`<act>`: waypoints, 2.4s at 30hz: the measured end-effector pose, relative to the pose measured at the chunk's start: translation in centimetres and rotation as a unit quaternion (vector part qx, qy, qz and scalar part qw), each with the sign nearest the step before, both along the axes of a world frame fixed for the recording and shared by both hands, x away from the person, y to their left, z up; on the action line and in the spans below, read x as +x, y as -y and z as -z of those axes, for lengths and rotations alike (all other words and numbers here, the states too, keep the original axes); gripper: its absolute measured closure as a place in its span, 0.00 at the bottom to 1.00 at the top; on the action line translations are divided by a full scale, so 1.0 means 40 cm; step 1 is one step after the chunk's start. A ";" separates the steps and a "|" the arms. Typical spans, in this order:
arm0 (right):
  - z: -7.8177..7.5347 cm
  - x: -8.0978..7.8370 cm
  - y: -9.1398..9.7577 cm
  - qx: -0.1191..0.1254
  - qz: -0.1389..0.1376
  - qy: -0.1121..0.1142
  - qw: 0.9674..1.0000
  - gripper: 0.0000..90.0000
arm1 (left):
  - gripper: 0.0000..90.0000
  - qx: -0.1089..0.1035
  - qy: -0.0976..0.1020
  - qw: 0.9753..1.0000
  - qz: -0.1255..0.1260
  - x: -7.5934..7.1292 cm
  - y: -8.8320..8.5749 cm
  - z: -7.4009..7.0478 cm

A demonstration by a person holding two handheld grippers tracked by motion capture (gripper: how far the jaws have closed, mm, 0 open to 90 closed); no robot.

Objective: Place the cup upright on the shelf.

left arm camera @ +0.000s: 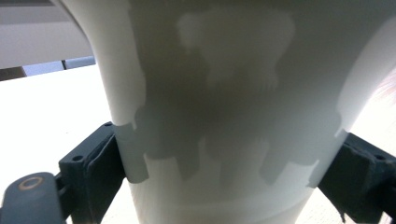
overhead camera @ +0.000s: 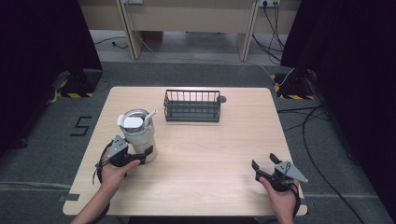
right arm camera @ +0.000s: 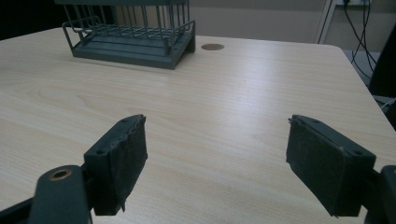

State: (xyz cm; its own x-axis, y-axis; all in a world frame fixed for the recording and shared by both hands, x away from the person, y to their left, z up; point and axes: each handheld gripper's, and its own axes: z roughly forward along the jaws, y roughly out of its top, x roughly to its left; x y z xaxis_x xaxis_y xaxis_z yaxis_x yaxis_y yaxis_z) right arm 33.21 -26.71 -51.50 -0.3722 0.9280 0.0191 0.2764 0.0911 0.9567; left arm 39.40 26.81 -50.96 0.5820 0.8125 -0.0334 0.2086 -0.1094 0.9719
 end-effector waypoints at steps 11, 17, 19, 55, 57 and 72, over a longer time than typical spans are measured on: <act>0.000 0.001 0.002 0.004 0.000 0.000 1.000 0.23 | 0.12 -0.003 -0.003 1.000 0.005 0.003 -0.006 -0.003; 0.000 0.001 0.002 0.004 0.000 0.000 1.000 0.23 | 0.12 -0.005 -0.003 1.000 0.009 0.003 -0.005 -0.007; 0.000 0.001 0.002 0.004 0.000 0.001 1.000 0.23 | 0.12 -0.005 -0.001 1.000 0.011 0.001 -0.003 -0.012; 0.000 0.001 0.006 0.010 0.001 -0.001 1.000 0.23 | 0.12 0.000 0.025 1.000 0.013 0.031 0.000 -0.086; 0.000 0.000 0.006 0.011 0.002 -0.001 1.000 0.23 | 0.12 0.001 0.025 1.000 0.013 0.034 0.002 -0.089; 0.000 0.000 0.006 0.012 0.001 -0.001 1.000 0.23 | 0.12 -0.002 0.030 0.999 0.016 0.063 0.022 -0.108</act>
